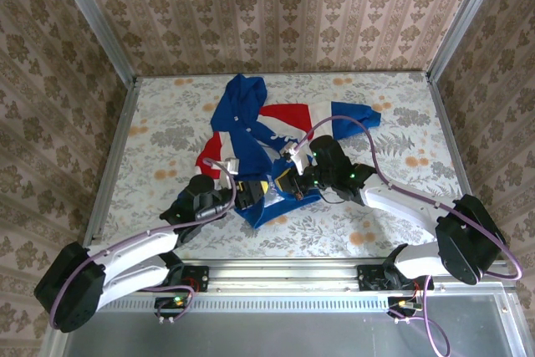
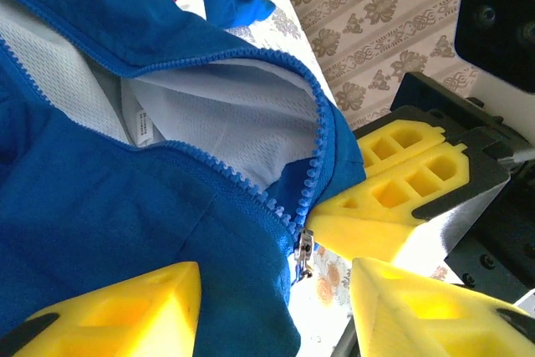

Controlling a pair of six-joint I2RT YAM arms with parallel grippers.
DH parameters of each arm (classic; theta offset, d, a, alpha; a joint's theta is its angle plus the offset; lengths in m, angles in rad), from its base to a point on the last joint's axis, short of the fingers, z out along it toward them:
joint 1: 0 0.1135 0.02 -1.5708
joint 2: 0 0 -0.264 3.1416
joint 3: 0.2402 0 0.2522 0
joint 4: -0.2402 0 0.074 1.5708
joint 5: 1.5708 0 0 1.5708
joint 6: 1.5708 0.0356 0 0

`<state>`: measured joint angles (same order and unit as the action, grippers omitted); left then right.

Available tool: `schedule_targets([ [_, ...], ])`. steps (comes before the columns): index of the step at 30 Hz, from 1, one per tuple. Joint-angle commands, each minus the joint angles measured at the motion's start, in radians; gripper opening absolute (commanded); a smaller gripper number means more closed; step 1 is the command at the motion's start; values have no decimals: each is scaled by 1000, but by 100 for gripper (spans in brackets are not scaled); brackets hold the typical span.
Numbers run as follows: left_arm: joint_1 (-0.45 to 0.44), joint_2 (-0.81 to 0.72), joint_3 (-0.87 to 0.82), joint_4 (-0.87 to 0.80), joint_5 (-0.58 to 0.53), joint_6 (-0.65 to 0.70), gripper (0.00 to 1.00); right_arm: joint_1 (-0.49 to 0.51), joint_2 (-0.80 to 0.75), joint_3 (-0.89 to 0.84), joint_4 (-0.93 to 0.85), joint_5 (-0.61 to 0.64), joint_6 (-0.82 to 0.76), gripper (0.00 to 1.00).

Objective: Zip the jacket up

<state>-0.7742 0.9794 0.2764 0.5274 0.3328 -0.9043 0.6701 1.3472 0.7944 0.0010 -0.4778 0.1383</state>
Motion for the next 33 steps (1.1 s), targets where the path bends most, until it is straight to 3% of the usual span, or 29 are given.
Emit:
schedule_targets([
  [1, -14, 27, -14, 78, 14, -8, 47, -1, -29, -14, 32, 16, 15, 0],
  [8, -20, 86, -5, 148, 34, -12, 34, -2, -33, -21, 34, 16, 16, 0],
  [11, -20, 103, 1, 164, 43, -11, 22, -1, -38, -27, 34, 17, 17, 0],
  [14, -20, 114, 5, 170, 56, -10, 2, -3, -41, -32, 35, 21, 17, 0],
  [15, -20, 117, 7, 166, 58, -8, 0, -3, -40, -32, 36, 21, 17, 0],
  [26, -20, 120, 73, -24, 146, 58, 0, -3, -22, -16, 28, 4, 13, 0],
  [33, -35, 104, 115, -207, 121, 136, 0, -3, 1, -4, 23, -4, 31, 0],
])
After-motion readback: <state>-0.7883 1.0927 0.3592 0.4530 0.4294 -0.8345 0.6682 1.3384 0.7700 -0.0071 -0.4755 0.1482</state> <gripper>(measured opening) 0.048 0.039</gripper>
